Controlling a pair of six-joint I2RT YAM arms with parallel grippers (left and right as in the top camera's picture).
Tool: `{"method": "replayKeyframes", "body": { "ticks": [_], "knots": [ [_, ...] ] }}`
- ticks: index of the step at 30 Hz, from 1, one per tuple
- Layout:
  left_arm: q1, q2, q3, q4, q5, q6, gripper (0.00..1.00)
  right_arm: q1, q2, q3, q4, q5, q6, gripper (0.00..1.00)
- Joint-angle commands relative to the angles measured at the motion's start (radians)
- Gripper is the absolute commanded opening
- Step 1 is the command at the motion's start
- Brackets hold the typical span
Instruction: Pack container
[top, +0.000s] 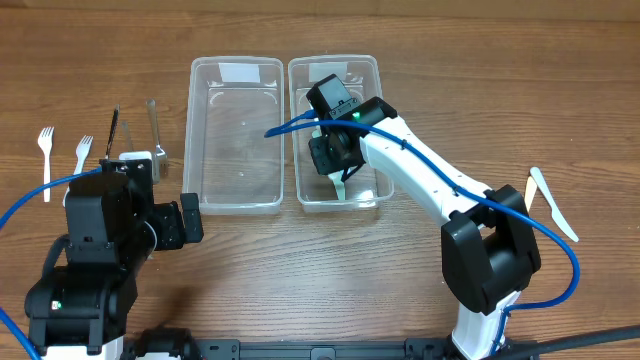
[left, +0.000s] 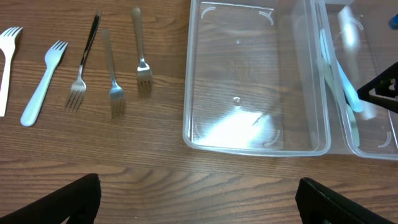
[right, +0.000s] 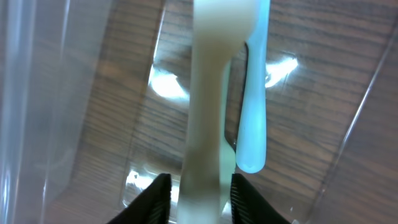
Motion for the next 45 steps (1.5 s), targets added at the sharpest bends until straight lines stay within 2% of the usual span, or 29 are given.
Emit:
{"method": "replayKeyframes", "body": {
  "ticks": [1,2,6,7,9,10,13,16,19,21,26,35,40,45],
  "knots": [
    [0.005,-0.003,0.023,0.0,0.03,-0.014,1.0,-0.022,-0.097,0.024,0.003,0.002,-0.001,0.47],
    [0.005,-0.003,0.023,0.0,0.03,-0.014,1.0,-0.032,-0.121,0.036,-0.001,0.002,-0.002,0.51],
    [0.005,-0.003,0.023,0.0,0.03,-0.013,1.0,-0.163,-0.29,0.136,-0.076,0.033,0.054,0.53],
    [0.005,-0.003,0.023,0.0,0.03,-0.013,1.0,-0.215,-0.33,0.142,-0.095,0.049,0.084,0.6],
    [0.005,-0.003,0.023,0.0,0.029,-0.013,1.0,-0.373,-0.405,0.142,-0.155,0.054,0.133,0.68],
    [0.005,-0.003,0.023,0.0,0.03,-0.013,1.0,-0.449,-0.42,0.142,-0.19,0.054,0.146,0.68],
    [0.005,-0.003,0.023,0.0,0.029,-0.013,1.0,-0.682,-0.414,0.131,-0.295,0.035,0.145,0.75],
    [0.005,-0.003,0.023,0.0,0.029,-0.013,1.0,-0.845,-0.401,0.024,-0.294,0.009,0.122,0.78],
    [0.005,-0.003,0.023,0.0,0.029,-0.013,1.0,-0.928,-0.4,-0.161,-0.177,0.008,0.113,0.88],
    [0.005,-0.003,0.023,0.001,0.029,-0.013,1.0,-0.956,-0.4,-0.257,-0.093,0.008,0.11,0.92],
    [0.005,-0.003,0.023,0.0,0.029,-0.013,1.0,-1.022,-0.385,-0.459,0.134,0.005,0.103,0.91],
    [0.005,-0.003,0.023,-0.003,0.03,-0.013,1.0,-1.049,-0.132,-0.463,0.151,0.005,0.108,0.91],
    [0.005,-0.003,0.023,-0.003,0.03,-0.013,1.0,-1.049,-0.124,-0.463,0.146,0.005,0.108,0.91],
    [0.005,-0.003,0.023,-0.003,0.03,-0.013,1.0,-1.049,-0.124,-0.463,0.142,0.004,0.107,0.83]
  ]
}}
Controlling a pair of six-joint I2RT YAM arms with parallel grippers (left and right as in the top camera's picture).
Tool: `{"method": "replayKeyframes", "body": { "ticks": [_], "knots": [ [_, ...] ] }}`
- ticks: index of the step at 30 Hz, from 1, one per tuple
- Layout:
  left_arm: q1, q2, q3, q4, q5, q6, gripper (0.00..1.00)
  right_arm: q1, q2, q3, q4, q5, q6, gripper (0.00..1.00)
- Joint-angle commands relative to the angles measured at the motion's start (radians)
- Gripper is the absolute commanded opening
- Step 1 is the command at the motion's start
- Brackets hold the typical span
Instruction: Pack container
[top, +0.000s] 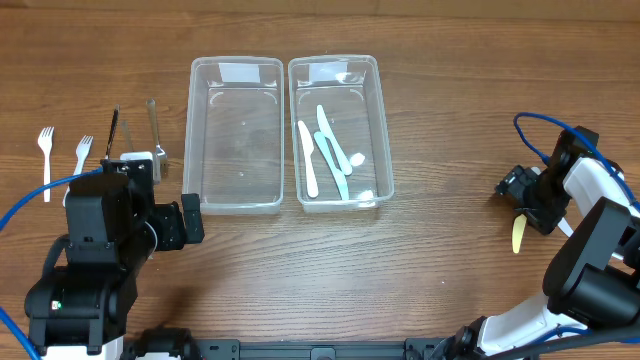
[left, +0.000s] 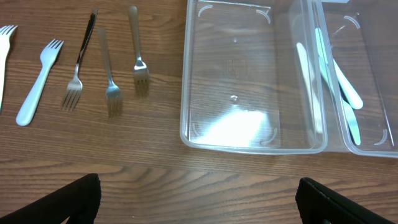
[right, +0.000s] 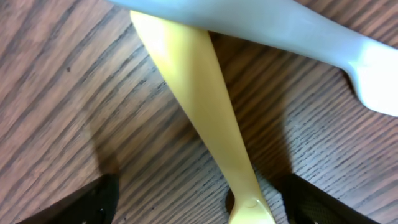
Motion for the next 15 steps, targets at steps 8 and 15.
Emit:
{"method": "replayKeyframes", "body": {
  "ticks": [8,15],
  "knots": [
    [0.005,-0.003,0.023,-0.001,0.018,-0.013,1.0,-0.003,0.011,-0.005,0.043,-0.013,-0.006,0.54],
    [0.005,-0.003,0.023,-0.006,0.018,-0.013,1.0,-0.003,0.011,-0.005,0.073,-0.014,-0.006,0.45]
  ]
}}
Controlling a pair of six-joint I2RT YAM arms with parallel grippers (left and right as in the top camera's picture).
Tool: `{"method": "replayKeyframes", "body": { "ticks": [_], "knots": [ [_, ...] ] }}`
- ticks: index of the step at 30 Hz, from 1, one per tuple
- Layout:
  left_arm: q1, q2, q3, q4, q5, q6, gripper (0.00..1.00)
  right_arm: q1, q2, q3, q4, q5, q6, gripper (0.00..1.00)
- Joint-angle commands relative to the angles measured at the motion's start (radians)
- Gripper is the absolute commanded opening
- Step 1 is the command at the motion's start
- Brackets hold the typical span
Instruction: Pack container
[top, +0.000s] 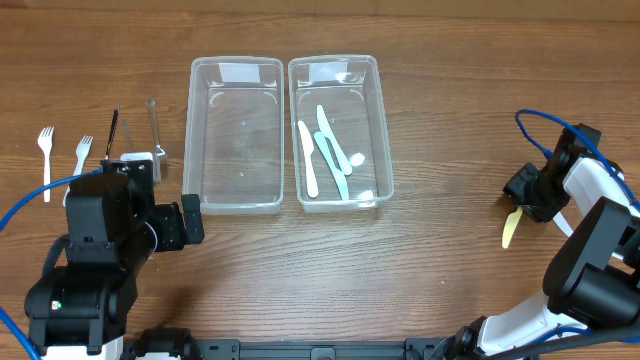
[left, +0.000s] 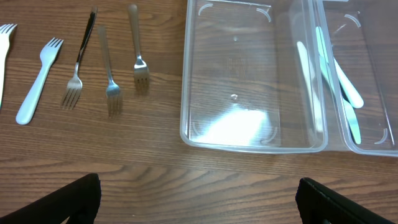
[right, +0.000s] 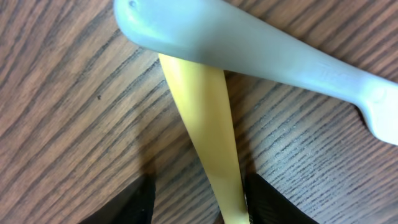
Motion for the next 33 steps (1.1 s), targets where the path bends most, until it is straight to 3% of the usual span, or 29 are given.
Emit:
{"method": "replayKeyframes", "body": {
  "ticks": [1,8,21,26,33],
  "knots": [
    [0.005,-0.003,0.023,-0.003,0.018,-0.013,1.0,-0.002,0.011,-0.004,0.011,-0.002,0.001,0.44],
    [0.005,-0.003,0.023,-0.004,0.018,-0.013,1.0,-0.002,0.011,-0.004,0.015,-0.002,0.025,0.27],
    [0.005,-0.003,0.023,-0.01,0.018,-0.013,1.0,-0.002,0.011,-0.004,0.014,-0.002,0.036,0.16],
    [0.005,-0.003,0.023,-0.01,0.018,-0.013,1.0,0.003,0.011,-0.004,0.012,-0.003,0.039,0.04],
    [0.005,-0.003,0.023,-0.01,0.018,-0.013,1.0,0.175,0.005,0.061,-0.05,-0.009,-0.024,0.04]
  ]
}}
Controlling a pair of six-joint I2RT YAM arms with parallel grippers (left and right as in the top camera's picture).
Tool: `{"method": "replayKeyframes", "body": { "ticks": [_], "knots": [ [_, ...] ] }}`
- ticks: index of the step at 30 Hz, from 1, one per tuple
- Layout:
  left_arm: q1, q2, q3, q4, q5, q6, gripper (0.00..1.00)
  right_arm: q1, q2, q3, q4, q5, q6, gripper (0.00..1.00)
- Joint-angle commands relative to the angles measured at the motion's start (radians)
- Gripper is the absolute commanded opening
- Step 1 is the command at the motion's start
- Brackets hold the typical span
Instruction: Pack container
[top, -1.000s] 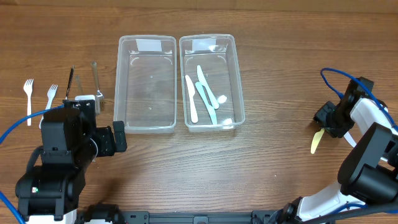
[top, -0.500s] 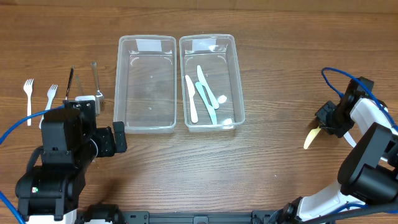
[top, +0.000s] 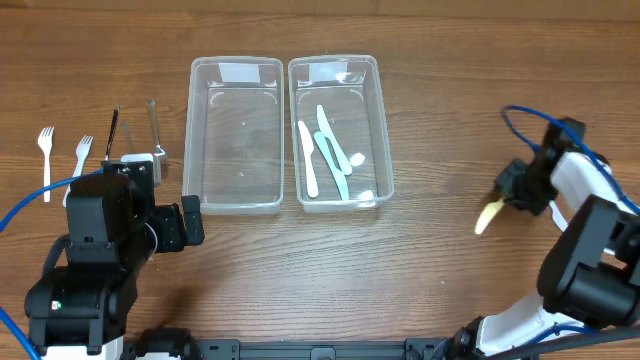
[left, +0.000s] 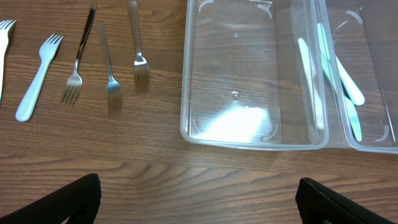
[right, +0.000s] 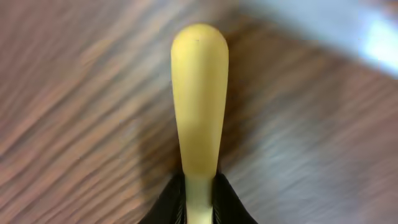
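Two clear containers stand side by side at the back. The left container (top: 191, 130) is empty; the right container (top: 385, 130) holds three pale plastic utensils (top: 330, 155). At the right of the table my right gripper (top: 508, 197) is shut on a yellow plastic utensil (top: 487, 216), whose rounded end (right: 199, 93) sticks out ahead of the fingers (right: 171, 199) above the wood. My left gripper (left: 199, 202) is open over bare table in front of the left container (left: 186, 127).
Several forks lie left of the containers: two white plastic ones (top: 45, 150) and metal ones (top: 155, 125). A pale blurred utensil (right: 348, 25) lies on the wood beyond the yellow one. Blue cables loop beside both arms.
My right gripper, then open astride the yellow utensil lying under a pale one, is now shut on it. It holds the utensil off the table, a little further left. The left arm is unchanged.
My right gripper was inside the right container, shut on a cream utensil. Then that container held three utensils and the gripper stood open at the table's right over a yellow utensil. Its jaws then sat closer about the utensil, and now they hold it.
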Motion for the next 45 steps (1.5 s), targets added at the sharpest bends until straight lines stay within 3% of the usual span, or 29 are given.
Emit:
{"method": "replayKeyframes", "body": {
  "ticks": [1,5,11,13,20,21,23,24,27,29,36,45],
  "knots": [
    [0.005,-0.003,0.023,0.001,0.018,-0.013,1.0,0.151,-0.006,0.098,-0.079,-0.008,-0.045,0.04],
    [0.005,-0.003,0.023,0.001,0.018,-0.013,1.0,0.273,-0.064,0.253,-0.193,-0.009,-0.07,0.04],
    [0.005,-0.003,0.023,0.001,0.018,-0.013,1.0,0.527,-0.167,0.635,-0.364,-0.006,-0.139,0.04],
    [0.005,-0.003,0.023,0.001,0.018,-0.013,1.0,0.573,-0.167,0.663,-0.363,0.018,-0.138,0.04],
    [0.005,-0.003,0.023,-0.003,0.018,-0.013,1.0,0.507,-0.103,0.61,-0.442,0.09,-0.137,0.05],
    [0.005,-0.003,0.023,-0.003,0.018,-0.013,1.0,0.482,-0.087,0.587,-0.455,0.09,-0.152,0.13],
    [0.005,-0.003,0.023,-0.003,0.018,-0.013,1.0,0.451,-0.064,0.558,-0.467,0.089,-0.186,0.45],
    [0.005,-0.003,0.023,-0.003,0.018,-0.013,1.0,0.438,-0.05,0.531,-0.47,0.085,-0.227,0.56],
    [0.005,-0.003,0.023,-0.003,0.018,-0.013,1.0,0.422,-0.032,0.45,-0.439,0.087,-0.294,0.6],
    [0.005,-0.003,0.023,-0.003,0.018,-0.013,1.0,0.414,-0.031,0.383,-0.371,0.085,-0.31,0.7],
    [0.005,-0.003,0.023,-0.002,0.014,-0.01,1.0,0.352,-0.008,0.171,-0.157,0.052,-0.356,0.71],
    [0.005,-0.003,0.023,0.001,0.015,-0.01,1.0,0.342,0.119,0.158,-0.122,0.025,-0.388,0.71]
  ]
}}
